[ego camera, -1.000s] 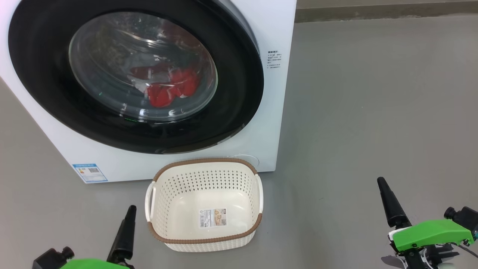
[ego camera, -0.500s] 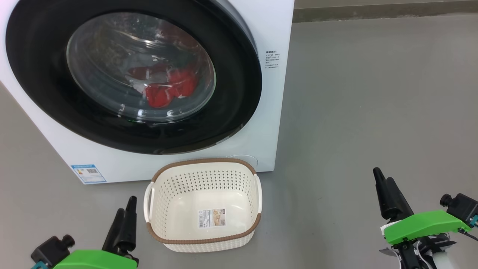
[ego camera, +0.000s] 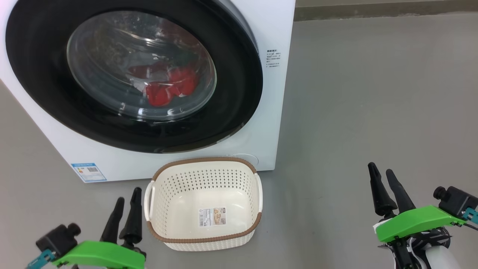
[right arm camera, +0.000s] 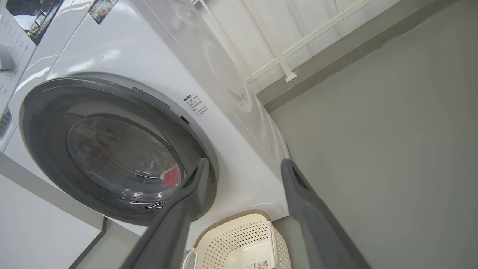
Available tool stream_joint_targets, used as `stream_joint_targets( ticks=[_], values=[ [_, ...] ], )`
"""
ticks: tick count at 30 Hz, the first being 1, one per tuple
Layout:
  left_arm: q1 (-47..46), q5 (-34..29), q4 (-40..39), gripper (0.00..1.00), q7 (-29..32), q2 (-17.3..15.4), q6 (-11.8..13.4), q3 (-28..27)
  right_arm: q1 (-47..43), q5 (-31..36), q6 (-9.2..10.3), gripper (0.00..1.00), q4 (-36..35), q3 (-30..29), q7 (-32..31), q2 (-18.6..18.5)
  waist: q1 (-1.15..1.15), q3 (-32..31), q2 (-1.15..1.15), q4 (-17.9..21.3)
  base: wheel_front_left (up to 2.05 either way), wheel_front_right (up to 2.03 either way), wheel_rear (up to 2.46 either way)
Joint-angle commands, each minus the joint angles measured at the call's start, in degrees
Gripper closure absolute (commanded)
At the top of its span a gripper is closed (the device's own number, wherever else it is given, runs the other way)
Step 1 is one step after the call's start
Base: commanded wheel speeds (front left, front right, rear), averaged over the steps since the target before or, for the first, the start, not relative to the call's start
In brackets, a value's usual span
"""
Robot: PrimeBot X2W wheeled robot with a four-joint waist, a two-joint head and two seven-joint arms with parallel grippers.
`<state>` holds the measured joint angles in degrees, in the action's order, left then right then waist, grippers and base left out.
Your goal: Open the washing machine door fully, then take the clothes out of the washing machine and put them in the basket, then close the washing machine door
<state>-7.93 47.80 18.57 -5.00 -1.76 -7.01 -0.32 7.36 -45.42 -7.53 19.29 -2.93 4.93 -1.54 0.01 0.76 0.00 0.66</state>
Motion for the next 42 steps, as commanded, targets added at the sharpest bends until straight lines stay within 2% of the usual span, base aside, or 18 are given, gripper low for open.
stream_joint_targets(
  ticks=[1, 42],
  values=[
    [-3.25, -2.13, -1.2, 0.0, -0.86, -0.64, -0.21, -0.76, 3.25, 2.12, 0.02, 0.0, -1.6, 0.99, 0.92, -0.8, 0.0, -0.01, 0.0, -0.1, 0.0, 0.0, 0.0],
    [-8.22, -29.93, -1.74, 0.0, -7.58, -0.98, -0.41, -0.34, 7.17, 27.96, 0.04, 0.0, -2.81, 3.41, 7.65, -1.19, 0.0, 0.69, 0.0, 0.31, 0.0, 0.0, 0.0]
  ],
)
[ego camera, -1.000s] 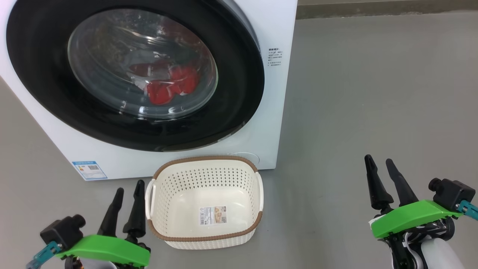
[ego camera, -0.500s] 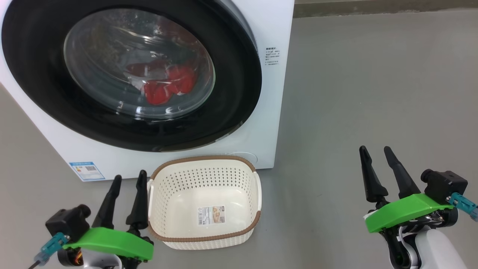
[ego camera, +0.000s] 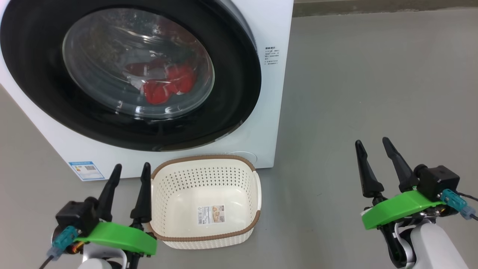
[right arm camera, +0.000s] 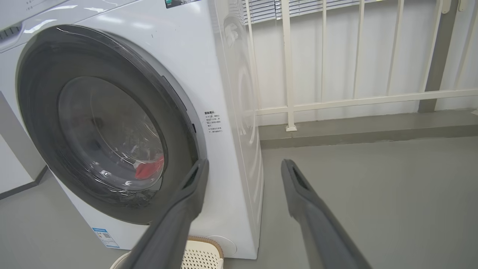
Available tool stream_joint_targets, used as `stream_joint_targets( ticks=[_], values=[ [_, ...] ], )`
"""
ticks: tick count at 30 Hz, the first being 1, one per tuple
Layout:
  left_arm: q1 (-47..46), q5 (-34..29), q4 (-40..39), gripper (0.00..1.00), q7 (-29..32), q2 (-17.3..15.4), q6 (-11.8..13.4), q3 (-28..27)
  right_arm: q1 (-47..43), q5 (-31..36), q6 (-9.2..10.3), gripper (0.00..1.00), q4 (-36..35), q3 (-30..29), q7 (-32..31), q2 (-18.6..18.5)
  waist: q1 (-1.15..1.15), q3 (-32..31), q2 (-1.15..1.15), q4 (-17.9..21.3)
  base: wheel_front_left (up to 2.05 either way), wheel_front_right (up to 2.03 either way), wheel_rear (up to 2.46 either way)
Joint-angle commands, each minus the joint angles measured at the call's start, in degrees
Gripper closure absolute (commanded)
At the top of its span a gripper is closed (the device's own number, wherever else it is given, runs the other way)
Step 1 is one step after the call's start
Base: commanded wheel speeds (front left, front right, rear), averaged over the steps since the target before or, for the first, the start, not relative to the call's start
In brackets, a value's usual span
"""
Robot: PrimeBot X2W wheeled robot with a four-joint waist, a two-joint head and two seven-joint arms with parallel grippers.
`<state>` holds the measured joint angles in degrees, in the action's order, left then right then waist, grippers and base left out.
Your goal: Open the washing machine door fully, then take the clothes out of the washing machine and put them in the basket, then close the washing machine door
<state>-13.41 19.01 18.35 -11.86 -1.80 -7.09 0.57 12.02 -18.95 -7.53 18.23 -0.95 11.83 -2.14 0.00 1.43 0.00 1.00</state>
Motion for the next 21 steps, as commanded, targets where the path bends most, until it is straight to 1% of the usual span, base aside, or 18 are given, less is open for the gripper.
stream_joint_targets(
  ticks=[1, 14, 21],
  values=[
    [-2.9, -1.82, -1.49, 0.0, -0.89, -0.96, -0.34, -1.17, 2.63, 2.17, 0.04, 0.0, -1.75, 1.54, 0.92, -0.61, 0.0, 0.04, 0.0, -0.06, 0.0, 0.0, 0.0],
    [-4.38, -9.94, -0.89, 0.0, -3.08, -1.08, -0.15, -0.7, 4.37, 11.34, 0.04, 0.0, -1.1, 1.63, 3.11, -0.74, 0.0, 0.03, 0.0, -0.56, 0.0, 0.0, 0.0],
    [-4.18, -10.25, -0.7, 0.0, -3.14, -1.08, -0.15, -0.62, 4.16, 11.62, 0.04, 0.0, -0.91, 1.59, 3.17, -0.74, 0.0, -0.15, 0.0, -0.72, 0.0, 0.0, 0.0]
  ],
)
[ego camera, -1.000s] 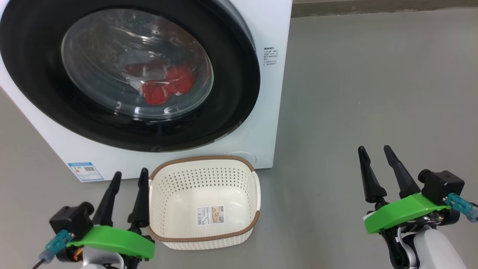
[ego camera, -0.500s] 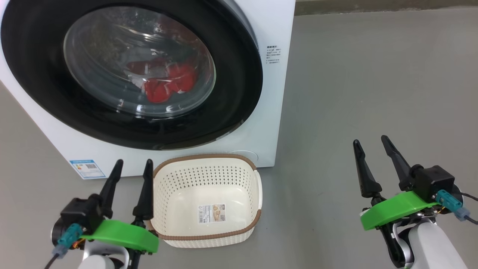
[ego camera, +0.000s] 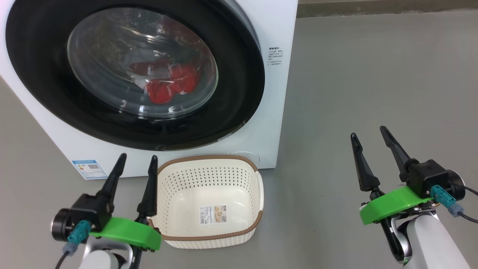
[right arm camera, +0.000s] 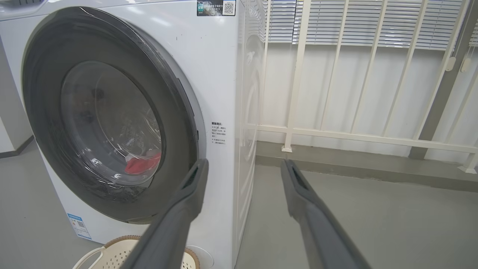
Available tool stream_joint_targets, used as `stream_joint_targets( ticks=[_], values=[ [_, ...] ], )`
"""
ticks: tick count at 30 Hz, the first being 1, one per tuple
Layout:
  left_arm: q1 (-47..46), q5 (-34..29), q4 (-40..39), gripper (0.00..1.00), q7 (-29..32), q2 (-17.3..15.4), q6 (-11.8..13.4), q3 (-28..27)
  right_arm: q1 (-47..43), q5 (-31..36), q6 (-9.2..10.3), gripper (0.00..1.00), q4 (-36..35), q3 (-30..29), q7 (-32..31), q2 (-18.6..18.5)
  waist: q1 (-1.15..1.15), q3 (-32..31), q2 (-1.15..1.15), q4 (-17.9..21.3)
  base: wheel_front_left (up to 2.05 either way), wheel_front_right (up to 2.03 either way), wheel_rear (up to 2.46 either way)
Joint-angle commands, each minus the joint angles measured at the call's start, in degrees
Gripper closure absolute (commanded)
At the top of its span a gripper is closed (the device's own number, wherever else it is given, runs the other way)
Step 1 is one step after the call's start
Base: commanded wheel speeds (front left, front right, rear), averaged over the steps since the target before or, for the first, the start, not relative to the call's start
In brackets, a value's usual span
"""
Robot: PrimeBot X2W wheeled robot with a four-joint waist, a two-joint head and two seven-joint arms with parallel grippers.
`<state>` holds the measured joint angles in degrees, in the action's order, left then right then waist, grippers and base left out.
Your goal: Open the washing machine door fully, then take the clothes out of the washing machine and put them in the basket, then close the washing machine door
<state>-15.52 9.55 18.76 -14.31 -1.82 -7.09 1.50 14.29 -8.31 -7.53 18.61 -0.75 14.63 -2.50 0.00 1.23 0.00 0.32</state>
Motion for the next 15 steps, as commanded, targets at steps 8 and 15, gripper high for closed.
stream_joint_targets(
  ticks=[8, 15],
  values=[
    [-1.87, -0.74, -1.1, 0.0, -0.69, -1.06, -0.18, -1.53, 1.86, 1.17, 0.04, 0.49, -0.46, 1.83, 0.37, -0.38, 0.0, 0.58, 0.0, -0.17, 0.0, 0.0, 0.0],
    [-2.47, -0.19, -2.41, 0.0, -0.69, -1.06, 0.02, -0.56, 4.43, -2.53, 0.04, 1.0, 0.23, 1.88, 0.37, -0.38, 0.0, 3.04, 0.0, -1.07, 0.0, 0.0, 0.0]
  ],
)
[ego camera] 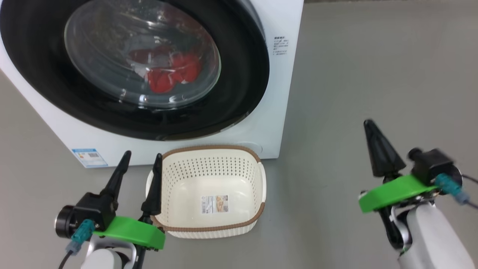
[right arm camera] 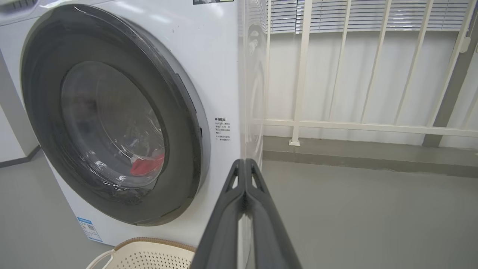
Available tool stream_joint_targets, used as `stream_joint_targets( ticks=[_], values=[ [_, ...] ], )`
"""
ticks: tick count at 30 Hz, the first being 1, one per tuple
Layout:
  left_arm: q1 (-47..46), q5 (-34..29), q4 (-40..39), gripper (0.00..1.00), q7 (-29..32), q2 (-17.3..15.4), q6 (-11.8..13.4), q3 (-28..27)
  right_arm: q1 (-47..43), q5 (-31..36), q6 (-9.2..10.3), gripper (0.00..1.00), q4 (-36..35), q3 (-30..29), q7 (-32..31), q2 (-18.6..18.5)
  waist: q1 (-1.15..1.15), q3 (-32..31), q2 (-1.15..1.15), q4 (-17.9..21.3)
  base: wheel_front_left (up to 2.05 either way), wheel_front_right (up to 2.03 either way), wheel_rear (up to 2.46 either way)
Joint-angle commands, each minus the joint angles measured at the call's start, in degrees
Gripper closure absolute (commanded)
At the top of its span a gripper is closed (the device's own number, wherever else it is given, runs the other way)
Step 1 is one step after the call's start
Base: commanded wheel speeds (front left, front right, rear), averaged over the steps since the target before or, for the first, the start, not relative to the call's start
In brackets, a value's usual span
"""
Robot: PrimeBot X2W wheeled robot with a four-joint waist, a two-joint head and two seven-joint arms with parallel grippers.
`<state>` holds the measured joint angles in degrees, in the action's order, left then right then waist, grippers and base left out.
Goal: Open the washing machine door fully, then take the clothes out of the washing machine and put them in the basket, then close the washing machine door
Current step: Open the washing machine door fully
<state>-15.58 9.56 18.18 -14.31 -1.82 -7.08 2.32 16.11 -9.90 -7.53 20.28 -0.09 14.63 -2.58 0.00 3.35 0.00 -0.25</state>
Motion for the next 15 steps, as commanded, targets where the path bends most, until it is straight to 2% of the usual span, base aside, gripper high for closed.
stream_joint_targets(
  ticks=[1, 3, 8, 15],
  values=[
    [-2.54, -0.07, -2.08, 0.0, -0.69, -1.06, 0.04, -1.17, 3.13, -3.27, 0.04, 1.0, -1.28, 1.13, 0.37, -0.3, 0.0, 1.45, 0.0, -0.75, 0.0, 0.0, 0.0],
    [-3.02, -0.08, -2.92, 0.0, -0.69, -1.06, 0.44, -0.69, 5.13, -10.54, 0.04, 1.0, -0.32, 1.32, 0.37, -0.3, 0.0, 3.18, 0.0, -1.48, 0.0, 0.0, 0.0],
    [-3.81, 0.44, -4.84, 0.0, -0.69, -1.06, 0.93, 0.31, 9.37, -22.74, 0.04, 1.0, 1.44, 2.85, -0.01, -0.3, 0.0, 6.06, 0.0, -2.79, 0.0, 0.0, 0.0],
    [-4.75, 0.65, -7.62, 0.0, -0.69, -1.06, 1.67, 1.27, 15.67, -46.5, 0.04, 1.0, -2.93, 5.24, -8.78, -2.18, 0.0, 10.36, 0.0, -4.19, 0.0, 0.0, 0.0]
  ],
)
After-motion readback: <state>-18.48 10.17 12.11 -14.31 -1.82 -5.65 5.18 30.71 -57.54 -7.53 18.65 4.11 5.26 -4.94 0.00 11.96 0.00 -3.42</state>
